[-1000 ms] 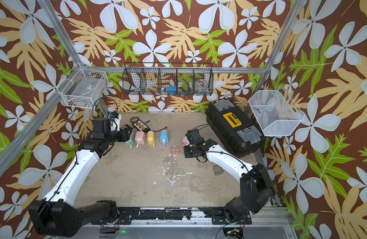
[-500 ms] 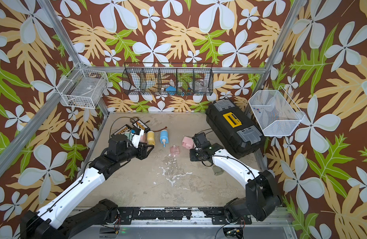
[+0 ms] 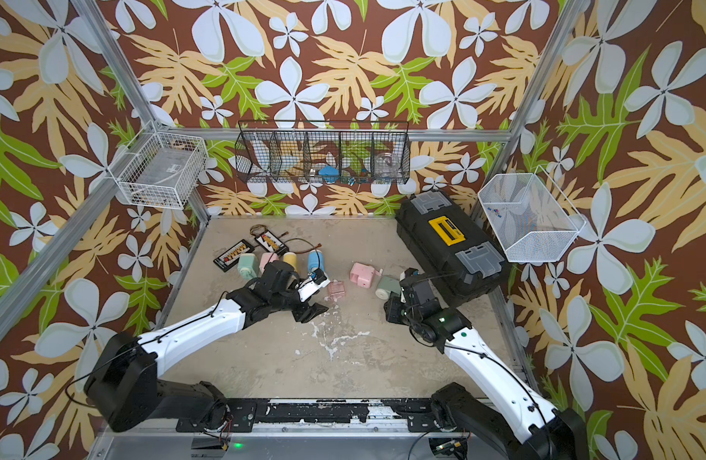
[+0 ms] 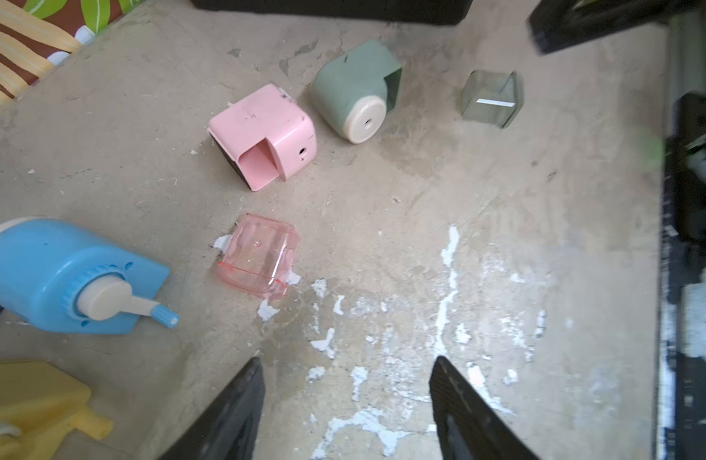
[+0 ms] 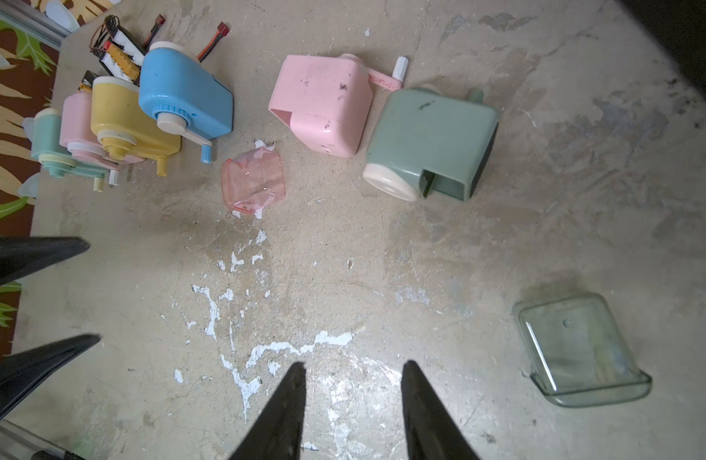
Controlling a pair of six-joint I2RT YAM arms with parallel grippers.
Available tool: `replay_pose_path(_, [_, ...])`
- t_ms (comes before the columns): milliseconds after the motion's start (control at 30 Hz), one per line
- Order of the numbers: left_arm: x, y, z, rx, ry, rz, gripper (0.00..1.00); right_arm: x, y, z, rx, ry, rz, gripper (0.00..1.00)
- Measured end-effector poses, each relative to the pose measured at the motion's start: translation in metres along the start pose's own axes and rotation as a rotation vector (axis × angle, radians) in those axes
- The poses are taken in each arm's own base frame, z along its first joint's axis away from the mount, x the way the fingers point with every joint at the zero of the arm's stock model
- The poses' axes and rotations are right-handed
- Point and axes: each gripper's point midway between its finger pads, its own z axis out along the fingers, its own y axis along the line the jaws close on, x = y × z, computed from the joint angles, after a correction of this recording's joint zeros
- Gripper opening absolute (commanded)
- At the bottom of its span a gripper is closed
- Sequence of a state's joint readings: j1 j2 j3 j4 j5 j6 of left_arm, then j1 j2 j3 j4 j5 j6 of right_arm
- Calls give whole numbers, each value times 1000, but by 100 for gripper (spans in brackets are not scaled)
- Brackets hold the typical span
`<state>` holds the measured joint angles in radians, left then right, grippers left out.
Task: Put the tray back into the pencil sharpener
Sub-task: Pick up the container from the center of the board.
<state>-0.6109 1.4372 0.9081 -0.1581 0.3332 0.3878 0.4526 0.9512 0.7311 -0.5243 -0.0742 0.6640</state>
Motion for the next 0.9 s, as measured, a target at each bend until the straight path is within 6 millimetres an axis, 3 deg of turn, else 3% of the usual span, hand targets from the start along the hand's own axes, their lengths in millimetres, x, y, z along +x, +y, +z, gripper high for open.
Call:
replay_pose_path(400, [7, 39, 61, -26, 182, 166, 94, 5, -2, -19, -47, -58, 62, 43])
replay_pose_path(667, [6, 54, 84, -35, 238, 220, 98, -5, 5, -33, -73, -94, 64, 42])
replay_pose_path(900, [9, 58, 103, -8, 291, 234, 94, -25, 20, -54, -125, -168, 57, 42])
